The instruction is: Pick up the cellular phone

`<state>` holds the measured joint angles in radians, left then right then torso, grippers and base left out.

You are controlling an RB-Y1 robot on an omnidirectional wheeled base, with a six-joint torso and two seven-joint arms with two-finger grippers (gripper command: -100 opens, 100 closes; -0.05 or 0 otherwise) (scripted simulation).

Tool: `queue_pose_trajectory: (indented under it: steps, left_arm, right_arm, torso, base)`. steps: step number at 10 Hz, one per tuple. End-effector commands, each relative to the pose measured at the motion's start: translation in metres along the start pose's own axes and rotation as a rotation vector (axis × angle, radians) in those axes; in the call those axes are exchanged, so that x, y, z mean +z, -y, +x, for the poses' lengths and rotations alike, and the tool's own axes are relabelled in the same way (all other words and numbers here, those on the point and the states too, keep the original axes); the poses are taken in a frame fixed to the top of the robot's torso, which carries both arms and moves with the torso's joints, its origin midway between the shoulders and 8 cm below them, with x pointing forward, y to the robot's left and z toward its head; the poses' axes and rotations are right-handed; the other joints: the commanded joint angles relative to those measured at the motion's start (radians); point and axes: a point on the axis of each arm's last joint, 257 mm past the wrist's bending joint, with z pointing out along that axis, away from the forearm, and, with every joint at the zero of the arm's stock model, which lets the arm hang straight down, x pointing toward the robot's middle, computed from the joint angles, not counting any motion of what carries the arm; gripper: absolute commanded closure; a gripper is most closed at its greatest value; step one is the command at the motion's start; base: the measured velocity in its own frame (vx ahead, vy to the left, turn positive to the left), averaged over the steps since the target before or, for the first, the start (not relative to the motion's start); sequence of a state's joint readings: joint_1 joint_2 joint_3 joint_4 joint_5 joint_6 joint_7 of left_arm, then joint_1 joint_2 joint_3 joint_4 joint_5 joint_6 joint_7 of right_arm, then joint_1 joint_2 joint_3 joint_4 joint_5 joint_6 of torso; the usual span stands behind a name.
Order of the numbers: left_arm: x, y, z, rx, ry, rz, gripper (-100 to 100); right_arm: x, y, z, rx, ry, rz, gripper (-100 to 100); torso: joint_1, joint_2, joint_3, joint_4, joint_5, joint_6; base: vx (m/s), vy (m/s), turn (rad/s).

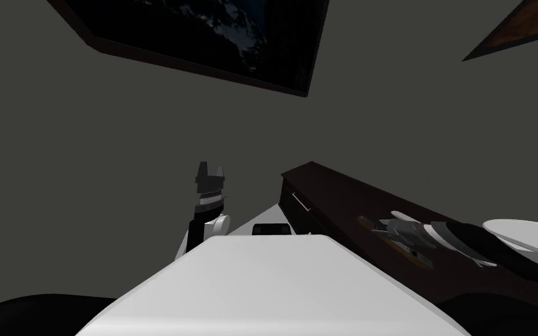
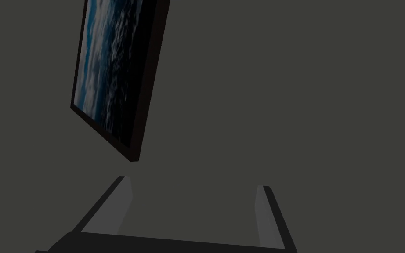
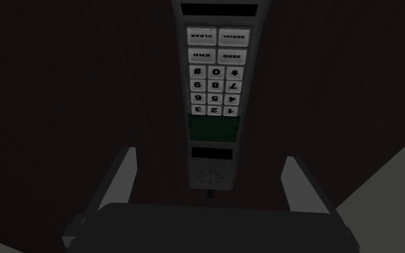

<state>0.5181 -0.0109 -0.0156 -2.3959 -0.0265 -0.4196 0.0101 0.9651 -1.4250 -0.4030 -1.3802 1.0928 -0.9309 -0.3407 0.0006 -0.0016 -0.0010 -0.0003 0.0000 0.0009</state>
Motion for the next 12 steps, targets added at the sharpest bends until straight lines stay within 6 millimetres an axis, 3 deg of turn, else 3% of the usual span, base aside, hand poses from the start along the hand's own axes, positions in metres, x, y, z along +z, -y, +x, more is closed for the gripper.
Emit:
queue_pose_trajectory:
  steps: [1,2,3,4,6,7,8,9,12]
  left_arm:
    - [0.000,0.000,0.000,0.000,0.000,0.000,0]
    - [0.000,0.000,0.000,0.000,0.000,0.000,0]
    - [0.000,0.000,0.000,0.000,0.000,0.000,0]
    - [0.000,0.000,0.000,0.000,0.000,0.000,0]
    - [0.000,0.000,0.000,0.000,0.000,0.000,0]
    - [0.000,0.000,0.000,0.000,0.000,0.000,0]
    - [0.000,0.000,0.000,0.000,0.000,0.000,0]
    - [0.000,0.000,0.000,0.000,0.000,0.000,0]
    - [0.000,0.000,0.000,0.000,0.000,0.000,0]
  right_arm:
    - [-0.003,0.002,0.028,0.008,-0.098,-0.008,-100]
    - [-0.006,0.002,0.044,0.013,-0.149,-0.013,-100]
    - [-0.006,0.002,0.044,0.013,-0.149,-0.013,-100]
    - [-0.012,0.001,0.070,0.025,-0.232,-0.023,-100]
    - [-0.018,-0.001,0.092,0.038,-0.299,-0.032,-100]
    - [-0.016,0.001,0.086,0.033,-0.274,-0.027,-100]
    - [-0.016,0.000,0.088,0.034,-0.279,-0.029,0]
    - [-0.014,-0.001,0.096,0.064,-0.279,-0.023,-100]
    - [-0.006,-0.006,0.115,0.138,-0.280,-0.010,-100]
  torso:
    - [0.000,0.000,0.000,0.000,0.000,0.000]
    - [0.000,0.000,0.000,0.000,0.000,0.000]
    - [0.001,0.001,0.001,0.000,0.000,0.001]
    - [0.001,0.002,0.001,0.001,0.000,0.002]
    - [0.003,0.002,0.001,0.001,0.001,0.001]
    - [0.004,0.003,0.002,0.001,0.001,0.002]
    - [0.002,0.003,0.002,0.001,0.000,0.002]
    - [0.001,0.002,0.001,0.001,0.000,0.002]
    - [0.000,0.008,0.005,0.002,0.000,0.002]
  base:
    - [-0.006,-0.001,0.302]
    - [-0.012,0.008,0.279]
    - [-0.009,0.007,0.069]
    - [-0.017,0.028,0.247]
    - [-0.024,0.040,0.212]
    - [-0.012,0.017,0.017]
    - [0.000,0.000,0.000]
    - [-0.043,-0.003,0.197]
    - [-0.112,-0.012,0.267]
